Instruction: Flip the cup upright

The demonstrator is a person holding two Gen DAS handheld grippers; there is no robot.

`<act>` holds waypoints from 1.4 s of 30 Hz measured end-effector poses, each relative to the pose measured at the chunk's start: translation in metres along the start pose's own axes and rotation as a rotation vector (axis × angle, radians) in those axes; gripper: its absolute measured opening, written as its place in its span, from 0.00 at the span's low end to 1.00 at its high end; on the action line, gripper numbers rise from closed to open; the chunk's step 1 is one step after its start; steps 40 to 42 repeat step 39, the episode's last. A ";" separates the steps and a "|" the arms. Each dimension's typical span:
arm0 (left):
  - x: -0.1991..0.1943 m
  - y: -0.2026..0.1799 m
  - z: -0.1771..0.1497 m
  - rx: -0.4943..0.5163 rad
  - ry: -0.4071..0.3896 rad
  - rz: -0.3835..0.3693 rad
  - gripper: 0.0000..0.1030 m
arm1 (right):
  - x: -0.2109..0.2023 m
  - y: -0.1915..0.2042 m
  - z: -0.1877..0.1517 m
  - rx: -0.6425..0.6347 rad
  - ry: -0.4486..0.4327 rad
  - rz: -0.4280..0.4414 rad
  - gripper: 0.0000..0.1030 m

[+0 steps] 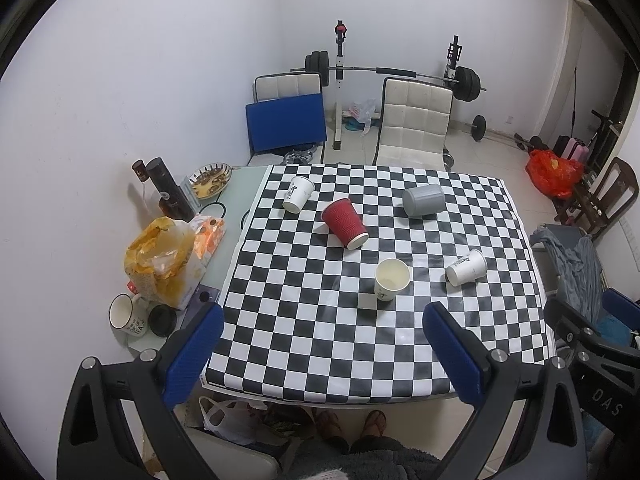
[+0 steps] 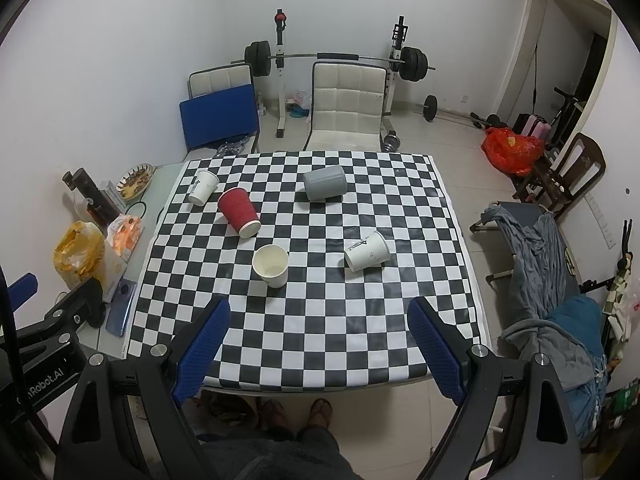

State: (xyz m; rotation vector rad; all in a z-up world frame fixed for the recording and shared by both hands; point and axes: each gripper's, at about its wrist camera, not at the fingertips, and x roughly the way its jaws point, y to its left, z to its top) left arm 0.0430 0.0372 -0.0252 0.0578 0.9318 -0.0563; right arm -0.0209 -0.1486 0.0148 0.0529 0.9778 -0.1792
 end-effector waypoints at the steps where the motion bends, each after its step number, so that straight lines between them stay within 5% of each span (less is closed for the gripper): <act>1: -0.001 0.000 0.000 0.000 0.000 -0.001 0.99 | 0.001 0.000 0.002 -0.004 0.000 -0.003 0.89; 42: -0.005 0.002 0.007 -0.001 -0.011 0.002 0.99 | 0.001 -0.001 0.006 0.006 0.000 0.011 0.89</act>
